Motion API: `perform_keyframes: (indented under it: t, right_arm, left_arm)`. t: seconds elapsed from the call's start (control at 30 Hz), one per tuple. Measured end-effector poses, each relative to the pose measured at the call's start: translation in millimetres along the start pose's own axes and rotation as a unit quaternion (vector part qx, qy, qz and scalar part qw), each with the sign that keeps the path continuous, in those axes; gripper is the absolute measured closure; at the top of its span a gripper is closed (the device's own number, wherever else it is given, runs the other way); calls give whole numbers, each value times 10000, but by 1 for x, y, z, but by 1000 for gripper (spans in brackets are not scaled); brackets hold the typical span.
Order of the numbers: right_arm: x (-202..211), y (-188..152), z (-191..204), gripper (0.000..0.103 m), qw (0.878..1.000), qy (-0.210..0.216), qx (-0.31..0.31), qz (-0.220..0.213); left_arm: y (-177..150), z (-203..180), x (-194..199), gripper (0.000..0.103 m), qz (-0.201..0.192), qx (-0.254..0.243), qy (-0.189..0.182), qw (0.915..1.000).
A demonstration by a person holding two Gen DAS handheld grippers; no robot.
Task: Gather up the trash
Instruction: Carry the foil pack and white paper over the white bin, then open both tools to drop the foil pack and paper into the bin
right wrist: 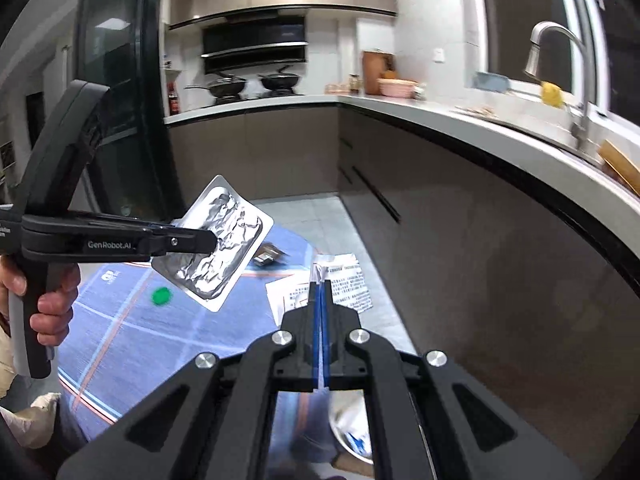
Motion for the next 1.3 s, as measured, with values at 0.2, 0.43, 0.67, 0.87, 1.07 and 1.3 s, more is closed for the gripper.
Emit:
perform_keyframes:
  t: [0.2, 0.43, 0.67, 0.87, 1.07, 1.3]
  right_arm:
    - [6, -39, -51, 101, 9987, -320, -347, 194]
    - [-5, -81, -94, 101, 9950, -502, -723, 469]
    - [-29, -115, -120, 101, 9906, -520, -1023, 738]
    - [-54, -144, -132, 101, 9870, -464, -1172, 997]
    - [-78, -161, -139, 101, 9835, -396, -1284, 1215]
    - [-99, -174, -138, 92, 9822, -338, -1187, 1414]
  left_arm:
    - [-8, -45, -45, 94, 326, -199, -258, 9989]
    - [-26, -75, -91, 94, 661, -355, -329, 9966]
    - [-48, -86, -136, 94, 1059, -479, -268, 9929]
    - [-65, -87, -170, 94, 1344, -551, -141, 9893]
    - [-80, -81, -198, 94, 1526, -688, 30, 9859]
    - [-90, -74, -216, 86, 1552, -788, 314, 9842]
Point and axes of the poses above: each gripper's, at about its wrist camera, not at the fingertips, and x roughly against the way its jaws point, z to its left, y to its top, the point moved 8 cm from there along -x, roughly the way its jaws point, and after that the axes turned 1 degree about -z, right-handed, at the moved point
